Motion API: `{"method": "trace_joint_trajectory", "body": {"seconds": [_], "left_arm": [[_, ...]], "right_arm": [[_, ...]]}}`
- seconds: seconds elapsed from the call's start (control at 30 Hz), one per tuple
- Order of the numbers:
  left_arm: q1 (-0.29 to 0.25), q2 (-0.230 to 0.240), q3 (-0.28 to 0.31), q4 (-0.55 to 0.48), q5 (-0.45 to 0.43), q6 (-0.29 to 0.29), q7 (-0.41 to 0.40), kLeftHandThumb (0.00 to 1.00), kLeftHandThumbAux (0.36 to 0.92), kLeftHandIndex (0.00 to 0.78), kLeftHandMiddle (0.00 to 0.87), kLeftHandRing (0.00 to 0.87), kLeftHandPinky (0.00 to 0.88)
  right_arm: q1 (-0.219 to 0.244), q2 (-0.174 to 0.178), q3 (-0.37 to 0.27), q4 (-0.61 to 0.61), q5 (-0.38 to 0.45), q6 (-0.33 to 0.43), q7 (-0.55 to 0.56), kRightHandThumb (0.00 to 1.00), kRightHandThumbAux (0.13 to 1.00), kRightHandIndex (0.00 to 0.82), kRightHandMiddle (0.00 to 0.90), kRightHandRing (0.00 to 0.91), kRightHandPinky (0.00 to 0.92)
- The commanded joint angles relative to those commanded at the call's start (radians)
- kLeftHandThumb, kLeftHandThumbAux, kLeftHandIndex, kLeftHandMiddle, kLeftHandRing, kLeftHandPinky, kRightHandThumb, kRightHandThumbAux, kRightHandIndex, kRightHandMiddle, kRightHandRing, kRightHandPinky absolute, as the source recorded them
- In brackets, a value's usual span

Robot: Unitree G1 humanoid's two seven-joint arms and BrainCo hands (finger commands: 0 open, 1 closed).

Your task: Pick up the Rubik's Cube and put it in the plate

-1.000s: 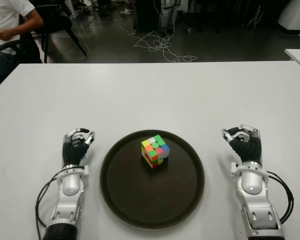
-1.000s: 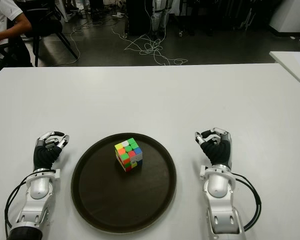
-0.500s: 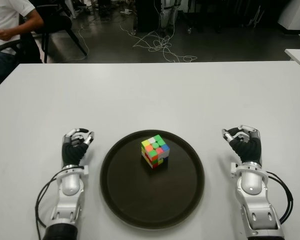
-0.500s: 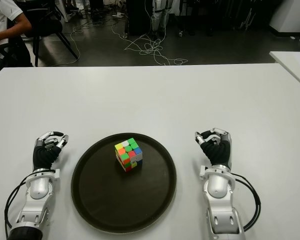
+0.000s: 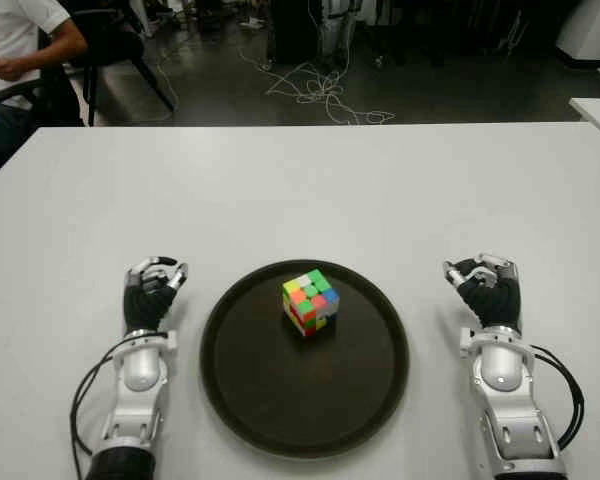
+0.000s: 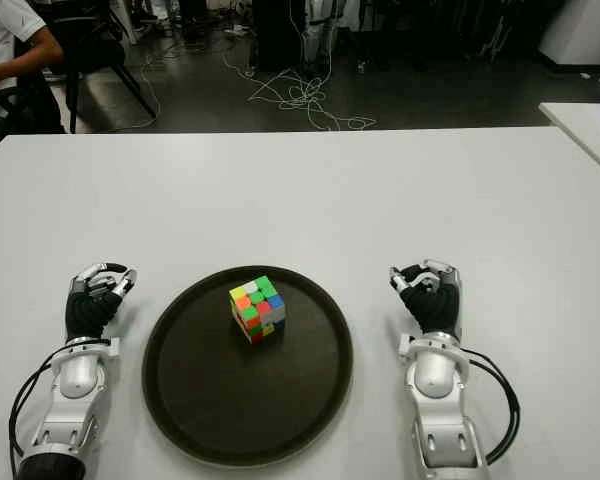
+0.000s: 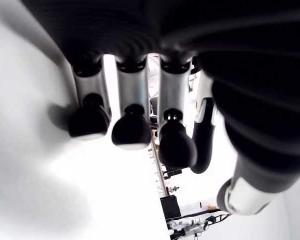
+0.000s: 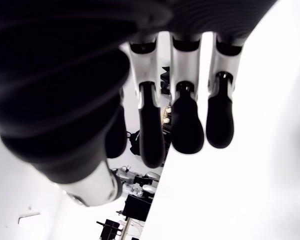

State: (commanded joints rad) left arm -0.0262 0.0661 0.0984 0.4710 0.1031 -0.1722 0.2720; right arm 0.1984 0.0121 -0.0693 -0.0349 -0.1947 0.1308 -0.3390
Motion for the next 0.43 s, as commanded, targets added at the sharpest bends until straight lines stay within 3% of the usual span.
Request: {"method": "trace_joint_trajectory", "body": {"seconds": [0.43], "left_arm": [[-0.013,0.0,0.008,0.019,-0.012,-0.008,-0.015,0.717,0.699,0.445,0.821,0.823,0.805]], "right_arm": [[-0.007,-0.006,0.003,-0.008,-0.003,0.015,0.008,0.362,0.826,0.755,0.831,0.835,0.831]]}}
